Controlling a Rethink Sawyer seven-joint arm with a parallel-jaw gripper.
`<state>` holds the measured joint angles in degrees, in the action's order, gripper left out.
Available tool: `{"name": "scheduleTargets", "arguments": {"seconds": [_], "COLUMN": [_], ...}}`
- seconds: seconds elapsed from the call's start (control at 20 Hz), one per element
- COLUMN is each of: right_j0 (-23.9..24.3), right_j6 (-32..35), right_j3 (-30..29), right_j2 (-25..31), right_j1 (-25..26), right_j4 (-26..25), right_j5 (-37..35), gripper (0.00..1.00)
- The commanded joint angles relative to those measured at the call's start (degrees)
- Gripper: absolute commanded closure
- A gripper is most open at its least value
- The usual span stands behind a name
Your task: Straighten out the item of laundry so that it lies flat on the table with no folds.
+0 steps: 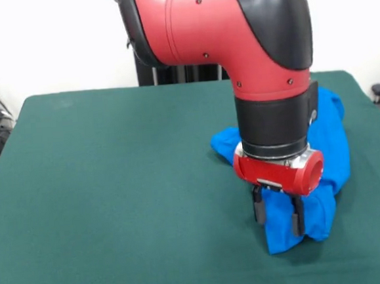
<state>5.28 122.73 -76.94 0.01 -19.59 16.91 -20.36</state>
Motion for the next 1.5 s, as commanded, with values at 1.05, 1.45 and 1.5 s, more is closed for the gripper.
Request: {"name": "scheduleTargets", "arguments": {"seconds": [1.05, 1.45, 1.5], "right_j0": [-7.0, -9.0, -9.1], "right_j6": [8.2, 11.4, 11.4], "right_j3": [-6.6, -6.7, -6.9], "right_j2": [-2.0, -5.0, -5.1], "right_j1": [5.0, 1.9, 1.5], "right_j4": [-1.7, 0.1, 0.2], "right_j5": [1.6, -1.8, -2.2], "gripper": [1.00, 1.00, 1.00]}}
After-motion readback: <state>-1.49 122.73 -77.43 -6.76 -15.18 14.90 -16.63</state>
